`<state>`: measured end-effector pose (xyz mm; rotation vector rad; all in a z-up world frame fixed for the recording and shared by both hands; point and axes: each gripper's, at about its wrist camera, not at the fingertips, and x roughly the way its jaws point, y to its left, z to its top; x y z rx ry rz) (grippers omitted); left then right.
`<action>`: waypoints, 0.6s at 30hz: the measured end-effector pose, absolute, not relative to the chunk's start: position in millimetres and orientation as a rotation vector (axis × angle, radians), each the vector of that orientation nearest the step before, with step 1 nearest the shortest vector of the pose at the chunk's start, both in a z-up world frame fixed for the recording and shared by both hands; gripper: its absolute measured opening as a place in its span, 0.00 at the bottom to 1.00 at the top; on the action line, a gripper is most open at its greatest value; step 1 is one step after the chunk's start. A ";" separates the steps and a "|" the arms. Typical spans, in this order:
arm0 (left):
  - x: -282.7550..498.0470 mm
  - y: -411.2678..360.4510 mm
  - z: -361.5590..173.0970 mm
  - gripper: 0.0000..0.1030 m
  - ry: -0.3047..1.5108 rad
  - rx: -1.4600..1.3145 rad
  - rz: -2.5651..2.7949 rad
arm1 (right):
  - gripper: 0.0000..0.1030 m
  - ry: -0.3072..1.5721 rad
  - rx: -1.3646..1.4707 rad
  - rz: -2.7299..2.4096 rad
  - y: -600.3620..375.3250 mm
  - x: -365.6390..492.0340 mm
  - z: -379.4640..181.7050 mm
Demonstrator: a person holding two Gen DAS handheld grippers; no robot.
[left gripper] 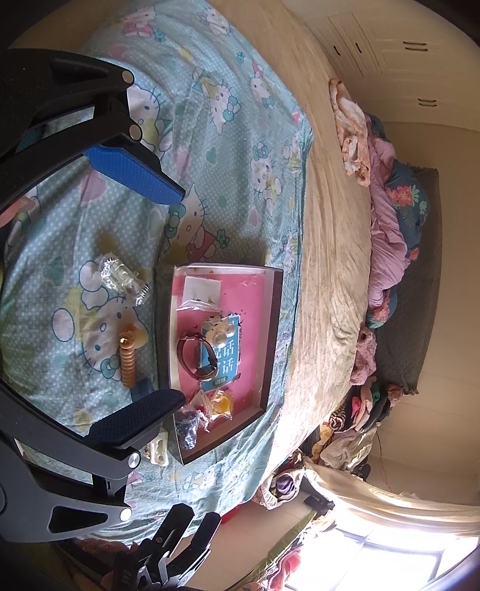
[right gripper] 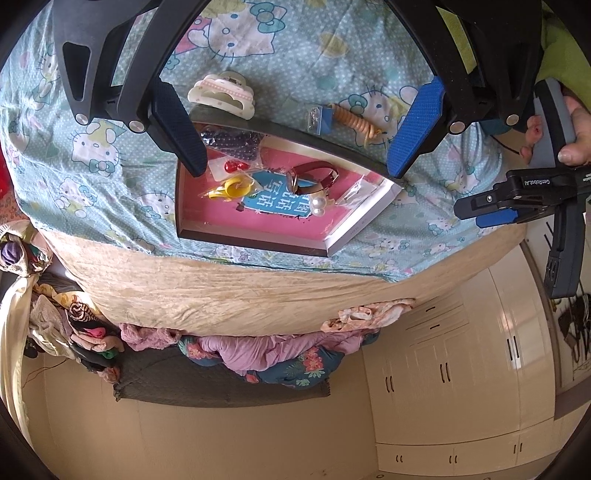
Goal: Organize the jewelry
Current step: 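Withdraw both open grippers from the box toward the remaining items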
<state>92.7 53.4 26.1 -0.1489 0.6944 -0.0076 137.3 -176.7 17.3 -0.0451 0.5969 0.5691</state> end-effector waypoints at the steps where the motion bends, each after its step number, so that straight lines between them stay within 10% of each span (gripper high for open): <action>1: 92.6 53.5 24.9 0.91 0.697 -0.145 -0.005 | 0.94 0.599 -0.046 0.570 -175.9 137.0 16.5; 18: 98.4 57.4 -8.9 0.91 0.772 -0.140 0.001 | 0.94 0.684 -0.046 0.610 -155.5 140.8 -12.8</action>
